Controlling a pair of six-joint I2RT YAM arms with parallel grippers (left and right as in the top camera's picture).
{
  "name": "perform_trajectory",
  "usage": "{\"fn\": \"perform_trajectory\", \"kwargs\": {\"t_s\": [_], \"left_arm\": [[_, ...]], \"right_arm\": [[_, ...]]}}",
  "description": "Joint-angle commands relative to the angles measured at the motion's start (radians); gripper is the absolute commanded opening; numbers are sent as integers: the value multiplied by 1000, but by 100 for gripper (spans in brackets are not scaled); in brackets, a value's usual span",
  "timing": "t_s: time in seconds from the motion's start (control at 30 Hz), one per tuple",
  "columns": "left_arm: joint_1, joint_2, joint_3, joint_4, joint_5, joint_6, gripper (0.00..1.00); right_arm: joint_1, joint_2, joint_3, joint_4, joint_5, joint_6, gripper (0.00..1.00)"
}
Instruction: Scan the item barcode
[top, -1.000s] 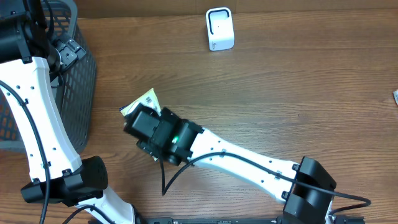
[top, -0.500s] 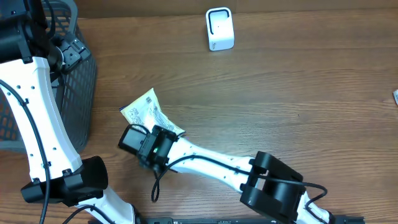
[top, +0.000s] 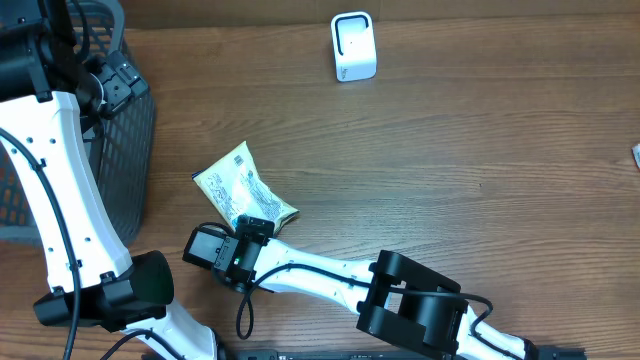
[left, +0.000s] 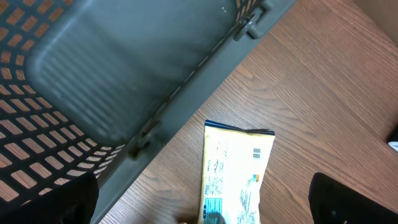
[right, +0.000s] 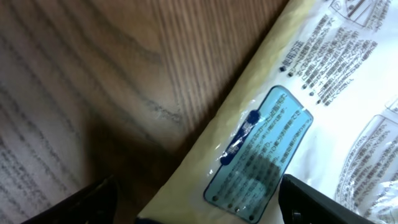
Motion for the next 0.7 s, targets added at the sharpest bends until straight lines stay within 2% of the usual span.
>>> {"fn": "perform_trajectory", "kwargs": {"t_s": [0.0,0.07,0.13,0.17,0.2,0.3,0.33,0.37,0.53,0.67], "left_arm": [[-2,-17,16,-2,8,29,100],[-2,-17,16,-2,8,34,100],[-2,-17,16,-2,8,41,100],[-2,-17,16,-2,8,41,100],[-2,-17,16,-2,8,41,100],[-2,-17,16,-2,8,41,100],[-2,-17,16,-2,8,41,100],[-2,-17,16,-2,8,41,100],[-2,-17,16,-2,8,41,99],[-2,-17,16,-2,9,41,100]], "right_arm": [[-25,33,2,2,29,-7,84],[-38,33,1,5,25,-6,80],[-54,33,0,5,17,-6,69],[-63,33,-3,5,17,-6,61],[-72,33,-5,4,17,-5,49],[-102,33,-5,-4,-10,34,24],[-112,33,-5,-9,-29,45,9],[-119,33,-4,-12,-40,64,4],[-148,31,29,-63,-80,154,4],[-172,21,131,-171,-128,219,4]]}}
